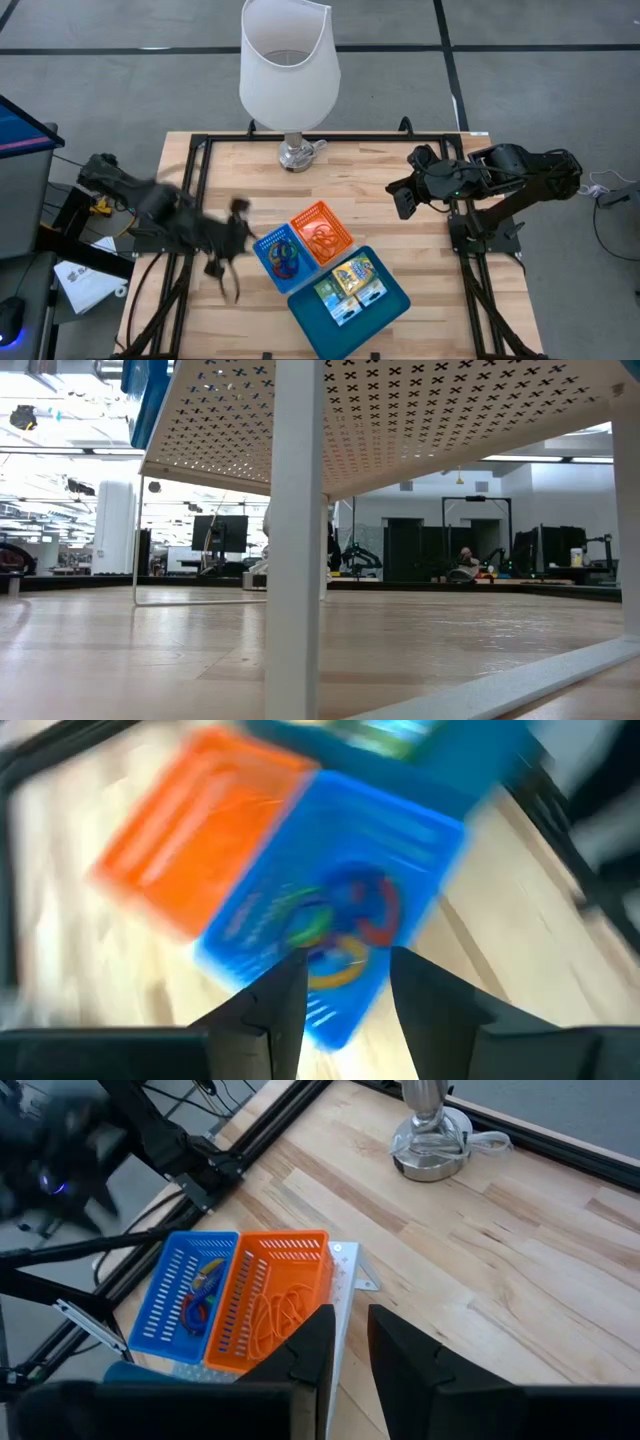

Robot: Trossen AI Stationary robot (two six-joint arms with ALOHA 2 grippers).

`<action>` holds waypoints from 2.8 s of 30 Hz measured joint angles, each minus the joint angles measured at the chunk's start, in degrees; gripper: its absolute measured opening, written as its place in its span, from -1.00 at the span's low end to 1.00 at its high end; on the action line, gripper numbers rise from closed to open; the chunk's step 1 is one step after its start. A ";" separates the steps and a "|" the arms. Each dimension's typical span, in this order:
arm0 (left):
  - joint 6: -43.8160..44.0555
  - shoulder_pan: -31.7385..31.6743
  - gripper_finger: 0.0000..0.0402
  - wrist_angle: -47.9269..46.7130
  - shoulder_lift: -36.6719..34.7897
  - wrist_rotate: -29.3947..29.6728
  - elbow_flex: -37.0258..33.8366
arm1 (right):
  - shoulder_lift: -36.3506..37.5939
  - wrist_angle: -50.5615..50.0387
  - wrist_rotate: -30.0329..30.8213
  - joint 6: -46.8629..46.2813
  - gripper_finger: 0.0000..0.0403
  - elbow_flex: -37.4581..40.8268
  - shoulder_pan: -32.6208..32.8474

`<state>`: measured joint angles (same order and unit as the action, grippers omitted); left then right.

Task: Pick & Place Office Desk Supplies
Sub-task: Return to Home Position

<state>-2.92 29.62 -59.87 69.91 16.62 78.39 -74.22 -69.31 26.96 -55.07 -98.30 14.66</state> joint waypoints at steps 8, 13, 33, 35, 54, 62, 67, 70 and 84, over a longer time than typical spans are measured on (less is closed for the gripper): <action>15.48 -11.07 -0.40 -6.61 -20.40 8.98 -3.44 | 1.03 -2.96 0.02 -0.44 -0.69 -0.04 -0.22; 13.01 -15.30 -0.47 8.73 -29.13 7.34 -18.18 | 1.97 -3.57 0.15 -0.46 -0.69 -0.04 -0.80; 11.91 -38.19 -0.48 38.83 -50.30 -18.75 -46.20 | 2.07 2.84 -1.62 -0.87 -0.69 -0.04 -4.09; 12.15 -35.10 -0.48 39.08 -54.50 -14.45 -48.83 | 1.81 3.51 -1.62 -0.85 -0.69 -0.07 -4.09; 10.38 -25.74 -0.82 47.60 -69.89 -5.61 -70.57 | -1.91 7.31 -2.93 -3.20 -0.69 -0.03 0.91; 9.05 -25.74 -0.88 47.62 -69.05 -8.08 -73.48 | -2.77 7.23 -2.40 -5.76 -0.69 0.03 1.44; 6.22 -25.80 -0.93 47.52 -68.32 -8.08 -73.48 | -2.75 7.20 -2.25 -5.72 -0.69 0.02 1.44; 6.19 -25.80 -0.96 47.49 -66.19 -7.77 -73.48 | -2.73 7.63 -2.13 -4.62 -0.69 0.02 1.44; 28.68 -25.83 -0.98 48.29 -54.19 -7.49 -73.57 | -2.11 4.21 -2.31 10.00 -0.69 0.03 -3.39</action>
<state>25.76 3.79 -11.57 15.72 9.13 4.82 -76.33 -65.11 24.65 -45.06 -98.27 11.27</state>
